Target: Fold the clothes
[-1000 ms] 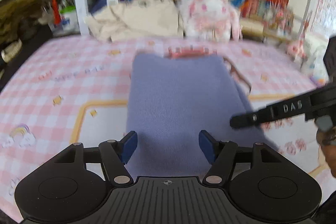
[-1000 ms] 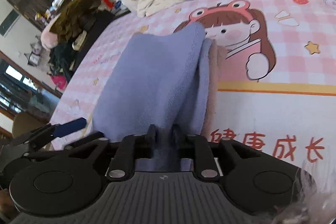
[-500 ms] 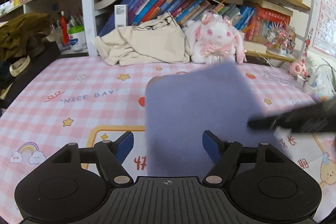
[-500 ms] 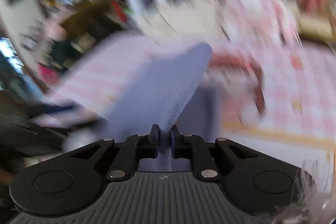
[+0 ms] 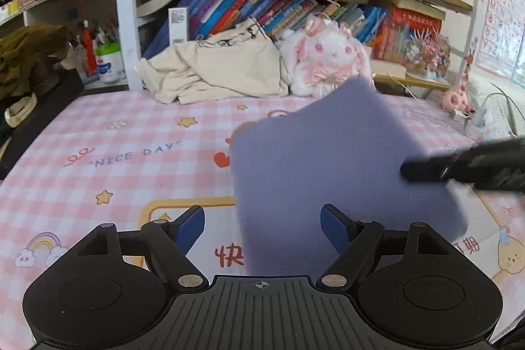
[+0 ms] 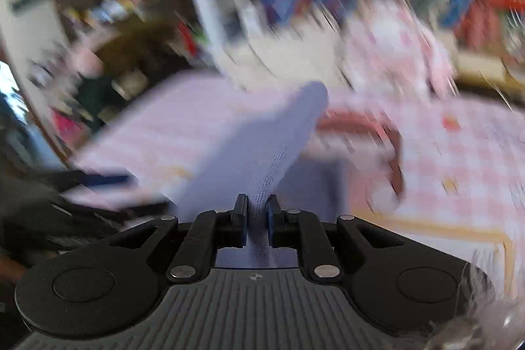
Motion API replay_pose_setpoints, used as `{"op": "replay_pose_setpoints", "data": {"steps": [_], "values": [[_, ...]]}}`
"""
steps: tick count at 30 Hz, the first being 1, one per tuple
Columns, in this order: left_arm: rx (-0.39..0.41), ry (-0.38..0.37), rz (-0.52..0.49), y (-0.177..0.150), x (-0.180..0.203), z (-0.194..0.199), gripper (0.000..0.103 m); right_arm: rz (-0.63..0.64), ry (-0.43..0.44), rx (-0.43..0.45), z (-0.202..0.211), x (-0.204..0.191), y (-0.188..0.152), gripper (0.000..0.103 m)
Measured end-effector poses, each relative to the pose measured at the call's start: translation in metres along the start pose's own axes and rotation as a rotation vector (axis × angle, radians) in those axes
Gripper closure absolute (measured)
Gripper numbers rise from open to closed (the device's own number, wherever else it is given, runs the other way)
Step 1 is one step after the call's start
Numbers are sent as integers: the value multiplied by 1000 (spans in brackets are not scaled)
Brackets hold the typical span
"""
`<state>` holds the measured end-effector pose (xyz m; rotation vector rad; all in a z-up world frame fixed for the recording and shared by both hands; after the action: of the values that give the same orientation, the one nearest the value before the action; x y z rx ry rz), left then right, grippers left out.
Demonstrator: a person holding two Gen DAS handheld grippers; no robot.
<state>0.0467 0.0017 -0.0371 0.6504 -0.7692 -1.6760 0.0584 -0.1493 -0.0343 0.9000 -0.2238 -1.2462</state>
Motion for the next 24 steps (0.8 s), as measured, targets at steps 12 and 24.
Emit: {"op": "replay_pose_setpoints", "data": {"steps": [12, 24], "values": [[-142, -232, 218, -11, -17, -26, 23, -292, -58, -55, -2, 48, 7, 15], [-280, -376, 498, -22, -27, -82, 35, -530, -44, -215, -43, 69, -23, 48]]}}
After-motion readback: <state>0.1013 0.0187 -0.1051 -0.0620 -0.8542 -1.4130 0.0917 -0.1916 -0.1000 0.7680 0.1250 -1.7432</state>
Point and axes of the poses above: each gripper's, at about its wrist camera, not at the fingertips, and z roughly against the way its jaws point, x to its right, y to its top, the point moved 10 cm from there along -z, roughly the way its jaws point, and after that the axes turned 6 degrees about -z, right-handed, at the moved point
